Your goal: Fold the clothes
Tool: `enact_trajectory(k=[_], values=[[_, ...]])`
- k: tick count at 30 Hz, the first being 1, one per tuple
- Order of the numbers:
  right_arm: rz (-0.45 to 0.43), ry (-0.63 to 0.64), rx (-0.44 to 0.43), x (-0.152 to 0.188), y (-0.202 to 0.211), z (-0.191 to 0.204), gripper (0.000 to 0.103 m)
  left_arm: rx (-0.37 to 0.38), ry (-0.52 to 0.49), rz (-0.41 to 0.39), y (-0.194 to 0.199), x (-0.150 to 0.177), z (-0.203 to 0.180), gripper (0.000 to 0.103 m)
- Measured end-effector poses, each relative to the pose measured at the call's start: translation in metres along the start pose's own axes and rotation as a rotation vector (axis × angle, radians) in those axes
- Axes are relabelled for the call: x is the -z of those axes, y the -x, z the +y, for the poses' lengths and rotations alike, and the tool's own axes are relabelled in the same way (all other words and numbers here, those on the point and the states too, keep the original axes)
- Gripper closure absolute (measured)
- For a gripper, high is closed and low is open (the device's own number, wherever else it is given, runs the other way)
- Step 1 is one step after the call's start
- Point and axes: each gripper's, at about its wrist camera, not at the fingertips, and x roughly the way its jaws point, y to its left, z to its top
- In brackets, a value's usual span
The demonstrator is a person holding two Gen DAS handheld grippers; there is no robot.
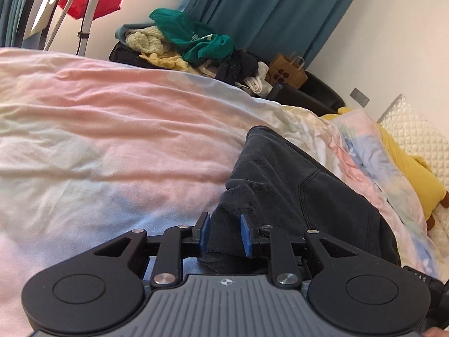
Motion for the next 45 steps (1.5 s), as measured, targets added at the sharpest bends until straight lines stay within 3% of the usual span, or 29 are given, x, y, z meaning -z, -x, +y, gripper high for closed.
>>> enact_trajectory(k=[5,12,14,16,21,24,28,35,42,45], values=[[-0.013,0.128,0.072,-0.004,0.054,0.038,0.048,0.026,-0.117,-0.039,0.064,-0.005,-0.035,0.066],[-0.129,0.367,0.035,0.004,0.152,0.107,0.048,0.061,-0.279,-0.137,0.165,-0.006,-0.104,0.048],[-0.152,0.444,0.065,0.009,0.176,0.126,0.048,0.087,-0.301,-0.160,0.192,0.000,-0.119,0.040],[-0.176,0.508,0.076,0.020,0.196,0.141,0.048,0.107,-0.323,-0.176,0.215,0.005,-0.133,0.018],[-0.250,0.634,0.050,0.052,0.251,0.170,0.048,0.107,-0.381,-0.219,0.274,0.026,-0.156,0.000],[-0.275,0.675,0.025,0.067,0.271,0.176,0.041,0.099,-0.399,-0.248,0.303,0.040,-0.161,0.000],[-0.342,0.722,0.003,0.099,0.294,0.178,0.014,0.072,-0.421,-0.312,0.332,0.064,-0.157,0.000],[-0.445,0.815,0.014,0.148,0.295,0.169,0.014,0.031,-0.382,-0.355,0.342,0.100,-0.130,0.000],[-0.463,0.876,0.024,0.189,0.276,0.160,0.014,-0.009,-0.341,-0.398,0.352,0.136,-0.104,0.000],[-0.462,0.910,0.054,0.202,0.263,0.160,0.014,-0.038,-0.339,-0.381,0.347,0.140,-0.094,0.000]])
